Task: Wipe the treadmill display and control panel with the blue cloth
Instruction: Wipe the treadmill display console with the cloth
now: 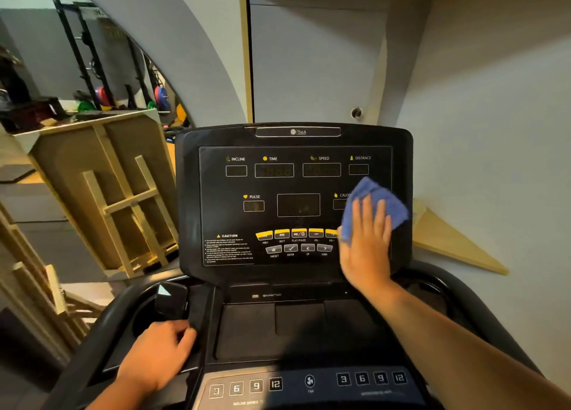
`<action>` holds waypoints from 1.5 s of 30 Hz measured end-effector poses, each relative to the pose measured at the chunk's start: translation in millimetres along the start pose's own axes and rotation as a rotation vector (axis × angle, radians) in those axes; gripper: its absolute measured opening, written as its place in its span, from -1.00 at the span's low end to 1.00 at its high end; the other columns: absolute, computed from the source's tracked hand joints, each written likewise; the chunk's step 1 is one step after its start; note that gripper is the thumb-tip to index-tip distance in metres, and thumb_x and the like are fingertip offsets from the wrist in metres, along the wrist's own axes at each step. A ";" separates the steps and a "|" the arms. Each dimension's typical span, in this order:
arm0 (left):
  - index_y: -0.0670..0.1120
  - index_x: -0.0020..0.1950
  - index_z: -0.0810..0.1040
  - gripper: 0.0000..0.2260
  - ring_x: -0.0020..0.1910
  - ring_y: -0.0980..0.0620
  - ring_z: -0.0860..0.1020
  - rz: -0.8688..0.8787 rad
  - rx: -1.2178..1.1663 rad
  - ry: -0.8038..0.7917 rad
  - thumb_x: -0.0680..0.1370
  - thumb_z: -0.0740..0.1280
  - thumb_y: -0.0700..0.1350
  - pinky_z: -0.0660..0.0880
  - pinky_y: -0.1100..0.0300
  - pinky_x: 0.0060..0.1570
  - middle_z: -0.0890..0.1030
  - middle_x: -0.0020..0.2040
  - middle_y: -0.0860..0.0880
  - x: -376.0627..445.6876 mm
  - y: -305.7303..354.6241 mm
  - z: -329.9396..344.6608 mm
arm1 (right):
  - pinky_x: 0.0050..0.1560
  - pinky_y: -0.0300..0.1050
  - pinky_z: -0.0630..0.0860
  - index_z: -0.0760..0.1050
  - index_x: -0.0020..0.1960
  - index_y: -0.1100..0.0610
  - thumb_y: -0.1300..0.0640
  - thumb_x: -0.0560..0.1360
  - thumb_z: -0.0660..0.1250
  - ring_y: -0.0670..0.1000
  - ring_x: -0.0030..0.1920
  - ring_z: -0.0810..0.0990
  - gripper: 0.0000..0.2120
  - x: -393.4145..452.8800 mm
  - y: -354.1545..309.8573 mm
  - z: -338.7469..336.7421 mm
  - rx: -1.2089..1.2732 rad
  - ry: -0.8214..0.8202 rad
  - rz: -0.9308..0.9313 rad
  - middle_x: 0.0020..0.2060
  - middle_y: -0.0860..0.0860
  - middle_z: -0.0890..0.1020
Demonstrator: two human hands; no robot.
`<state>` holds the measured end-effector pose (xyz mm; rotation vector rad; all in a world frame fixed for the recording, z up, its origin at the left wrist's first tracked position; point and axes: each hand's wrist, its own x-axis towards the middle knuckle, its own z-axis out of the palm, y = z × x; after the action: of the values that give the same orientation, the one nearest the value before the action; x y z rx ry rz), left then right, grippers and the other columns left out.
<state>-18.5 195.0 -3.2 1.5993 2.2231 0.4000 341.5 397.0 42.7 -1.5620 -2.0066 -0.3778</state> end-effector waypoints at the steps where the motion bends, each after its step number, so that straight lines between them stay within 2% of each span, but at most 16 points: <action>1: 0.21 -0.20 0.62 -0.78 -0.22 0.13 0.64 -0.003 0.001 -0.003 0.61 0.27 0.06 0.58 0.11 -0.12 0.68 -0.29 0.07 -0.3 0.3 -0.4 | 0.57 0.29 -0.07 -0.12 0.64 0.11 -0.14 0.58 -0.03 0.24 0.61 -0.16 -0.29 -4.2 -3.9 3.2 -0.042 -0.025 -0.074 0.62 0.15 -0.04; 4: 0.21 -0.21 0.62 -0.77 -0.22 0.13 0.64 -0.003 -0.005 -0.003 0.60 0.27 0.07 0.58 0.12 -0.11 0.69 -0.29 0.07 -0.9 2.3 -1.0 | 0.58 0.25 -0.11 -0.13 0.63 0.06 -0.12 0.57 -0.02 0.22 0.61 -0.17 -0.30 31.7 5.3 -9.0 -0.059 -0.030 -0.189 0.63 0.10 -0.08; 6: 0.17 -0.22 0.62 -0.77 -0.24 0.11 0.64 -0.006 0.002 0.005 0.61 0.27 0.05 0.58 0.10 -0.11 0.68 -0.31 0.04 -0.3 2.5 -0.3 | 0.58 0.21 -0.13 -0.09 0.64 0.07 -0.09 0.60 -0.01 0.21 0.62 -0.14 -0.34 75.4 18.7 -27.1 -0.044 0.018 -0.112 0.63 0.10 -0.04; 9: 0.11 -0.21 0.65 -0.76 -0.26 0.12 0.63 -0.022 -0.004 0.006 0.61 0.27 0.04 0.58 0.10 -0.12 0.68 -0.33 0.05 -0.3 2.2 0.8 | 0.58 0.25 -0.01 -0.06 0.64 0.09 -0.04 0.66 0.10 0.22 0.61 -0.07 -0.36 115.3 35.1 -46.9 -0.037 0.067 0.028 0.63 0.12 0.04; 11: 0.09 -0.21 0.65 -0.75 -0.27 0.13 0.62 -0.025 -0.007 0.008 0.61 0.27 0.04 0.56 0.10 -0.15 0.67 -0.34 0.07 -0.2 2.3 1.2 | 0.57 0.25 0.01 -0.07 0.64 0.10 -0.05 0.66 0.10 0.22 0.62 -0.08 -0.35 104.6 37.4 -40.0 -0.043 0.078 0.037 0.63 0.13 0.03; 14: 0.07 -0.24 0.63 -0.74 -0.29 0.12 0.61 -0.022 -0.002 0.021 0.61 0.28 0.03 0.54 0.10 -0.17 0.65 -0.36 0.06 0.5 1.5 2.2 | 0.58 0.25 -0.01 -0.09 0.64 0.12 -0.11 0.65 -0.02 0.20 0.62 -0.11 -0.35 49.5 41.6 -23.1 -0.040 0.027 0.039 0.63 0.14 0.00; 18: 0.06 -0.26 0.64 -0.70 -0.31 0.13 0.62 -0.016 -0.001 -0.001 0.62 0.27 0.03 0.53 0.13 -0.20 0.66 -0.37 0.06 0.8 1.9 0.6 | 0.54 0.33 0.07 -0.09 0.64 0.18 -0.14 0.62 -0.04 0.24 0.62 -0.11 -0.31 -28.7 55.6 -0.9 -0.111 -0.117 -0.070 0.62 0.19 -0.02; 22: 0.03 -0.29 0.62 -0.68 -0.31 0.12 0.62 -0.016 0.004 0.007 0.63 0.27 0.03 0.53 0.15 -0.21 0.65 -0.37 0.04 -0.9 4.3 -0.6 | 0.53 0.33 0.06 -0.05 0.62 0.21 -0.20 0.61 -0.05 0.28 0.61 -0.11 -0.27 -36.4 53.5 -3.7 -0.179 -0.171 -0.156 0.61 0.21 -0.01; 24: 0.03 -0.30 0.61 -0.68 -0.31 0.11 0.62 -0.021 0.001 0.007 0.63 0.26 0.02 0.53 0.14 -0.21 0.64 -0.38 0.04 -1.9 6.1 -1.0 | 0.52 0.32 -0.01 -0.11 0.64 0.15 -0.24 0.61 -0.02 0.27 0.60 -0.18 -0.25 -30.7 41.5 -5.6 -0.215 -0.215 -0.385 0.62 0.17 -0.08; 26: 0.04 -0.30 0.62 -0.68 -0.30 0.12 0.62 -0.024 0.005 0.009 0.63 0.26 0.02 0.54 0.13 -0.19 0.64 -0.37 0.05 -2.4 7.1 -1.6 | 0.54 0.30 -0.10 -0.11 0.64 0.11 -0.22 0.58 0.08 0.26 0.61 -0.19 -0.22 -25.7 22.2 -3.8 -0.238 -0.240 -0.603 0.63 0.14 -0.07; 30: 0.07 -0.27 0.65 -0.68 -0.29 0.14 0.63 -0.016 0.002 -0.001 0.64 0.26 0.00 0.56 0.14 -0.16 0.68 -0.33 0.08 -3.4 8.2 -1.2 | 0.57 0.22 -0.20 -0.09 0.64 0.08 -0.18 0.58 0.10 0.22 0.61 -0.19 -0.25 -15.7 -29.9 -2.0 -0.156 -0.254 -0.772 0.63 0.09 -0.05; 32: 0.06 -0.27 0.65 -0.67 -0.29 0.14 0.64 -0.015 0.006 0.000 0.65 0.26 0.00 0.57 0.15 -0.17 0.68 -0.33 0.07 -3.5 8.5 -0.4 | 0.58 0.19 -0.21 -0.11 0.65 0.06 -0.14 0.62 0.09 0.18 0.62 -0.21 -0.29 -14.1 -36.7 -1.5 -0.141 -0.273 -0.800 0.64 0.06 -0.08; 35: 0.03 -0.30 0.63 -0.66 -0.32 0.11 0.63 -0.003 0.015 0.024 0.65 0.26 0.00 0.57 0.12 -0.19 0.67 -0.35 0.04 -2.9 6.4 -0.4 | 0.59 0.15 -0.10 -0.06 0.65 0.03 -0.05 0.64 0.08 0.11 0.62 -0.17 -0.36 -14.3 -5.0 -10.1 -0.128 -0.299 -0.804 0.64 0.02 -0.04; 39: 0.04 -0.28 0.63 -0.67 -0.32 0.11 0.63 0.007 0.010 0.025 0.65 0.24 0.01 0.59 0.09 -0.16 0.66 -0.36 0.03 -3.4 4.7 -0.3 | 0.56 0.19 -0.04 -0.09 0.65 0.00 -0.06 0.63 0.05 0.11 0.62 -0.18 -0.35 -24.8 41.7 -21.0 -0.151 -0.355 -0.693 0.64 0.01 -0.04; 42: 0.03 -0.27 0.62 -0.67 -0.33 0.11 0.63 0.012 -0.001 0.017 0.65 0.24 0.02 0.59 0.10 -0.17 0.66 -0.37 0.02 -1.9 2.7 0.3 | 0.56 0.21 -0.08 -0.02 0.64 0.03 -0.11 0.60 0.06 0.20 0.62 -0.10 -0.34 -24.8 23.1 -18.4 -0.171 -0.325 -0.679 0.63 0.06 0.06; 45: 0.03 -0.27 0.62 -0.66 -0.33 0.11 0.63 0.020 -0.006 0.014 0.65 0.23 0.02 0.57 0.14 -0.19 0.66 -0.37 0.02 -1.5 2.9 0.5 | 0.57 0.23 -0.12 -0.01 0.64 0.03 -0.11 0.58 0.04 0.21 0.62 -0.11 -0.33 -10.4 -25.9 -12.2 -0.160 -0.317 -0.745 0.63 0.07 0.05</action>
<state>-15.4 194.5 -2.1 1.6218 2.2163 0.4243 321.6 374.9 49.4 -0.9359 -2.8376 -0.6082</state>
